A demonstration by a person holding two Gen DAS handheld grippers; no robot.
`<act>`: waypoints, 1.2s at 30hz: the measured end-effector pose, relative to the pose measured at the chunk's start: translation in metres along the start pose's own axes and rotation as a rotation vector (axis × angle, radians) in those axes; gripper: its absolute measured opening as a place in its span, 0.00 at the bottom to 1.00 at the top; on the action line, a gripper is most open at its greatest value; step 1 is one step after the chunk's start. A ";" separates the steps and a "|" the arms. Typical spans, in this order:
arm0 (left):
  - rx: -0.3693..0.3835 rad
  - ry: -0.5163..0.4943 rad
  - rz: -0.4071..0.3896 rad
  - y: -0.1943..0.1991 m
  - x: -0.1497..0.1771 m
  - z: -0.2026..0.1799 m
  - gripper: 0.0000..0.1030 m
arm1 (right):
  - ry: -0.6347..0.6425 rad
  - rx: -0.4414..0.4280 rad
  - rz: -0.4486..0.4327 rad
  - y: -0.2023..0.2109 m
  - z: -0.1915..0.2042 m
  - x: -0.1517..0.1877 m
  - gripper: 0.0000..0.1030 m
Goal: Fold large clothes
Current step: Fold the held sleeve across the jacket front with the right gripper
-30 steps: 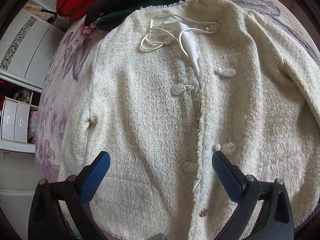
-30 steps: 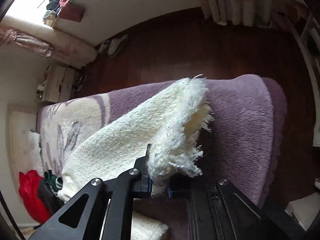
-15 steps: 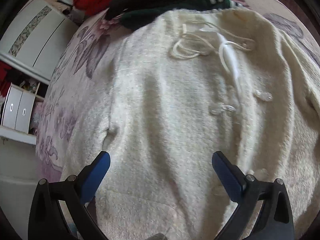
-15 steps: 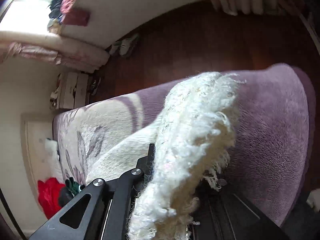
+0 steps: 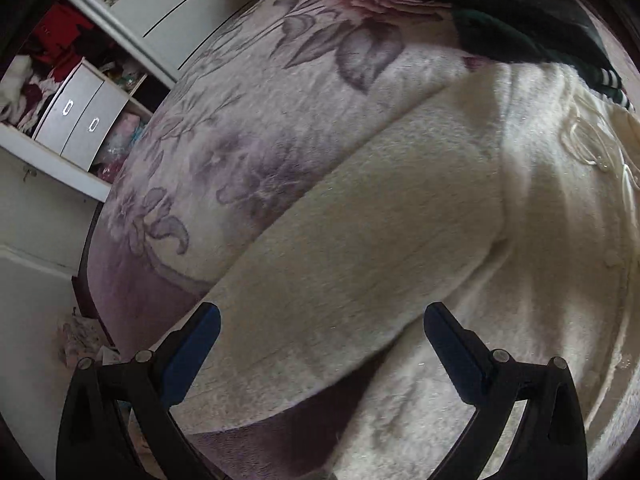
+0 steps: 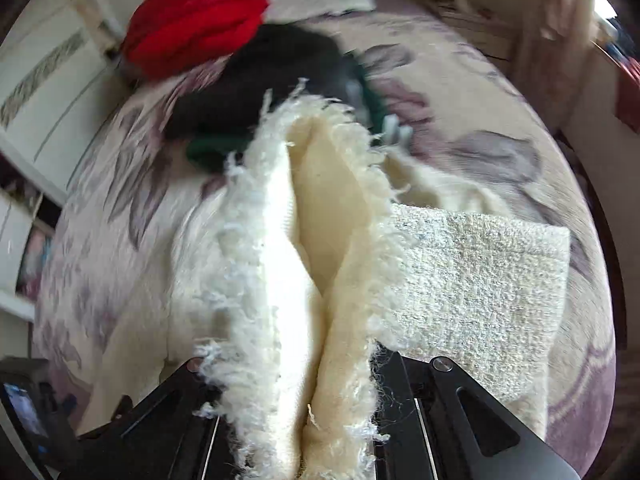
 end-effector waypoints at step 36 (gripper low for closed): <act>-0.052 -0.066 -0.035 0.074 -0.043 -0.116 1.00 | -0.180 0.136 0.371 0.003 -0.317 0.084 0.65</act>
Point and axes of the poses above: each gripper's, at about its wrist camera, not at the fingertips, and y roughly against the way its jaws point, z to its left, x to its underside, the point moved 10 cm from there along -y, roughly the way its jaws point, and after that the axes turned 10 degrees about -x, right-handed, at the moved point
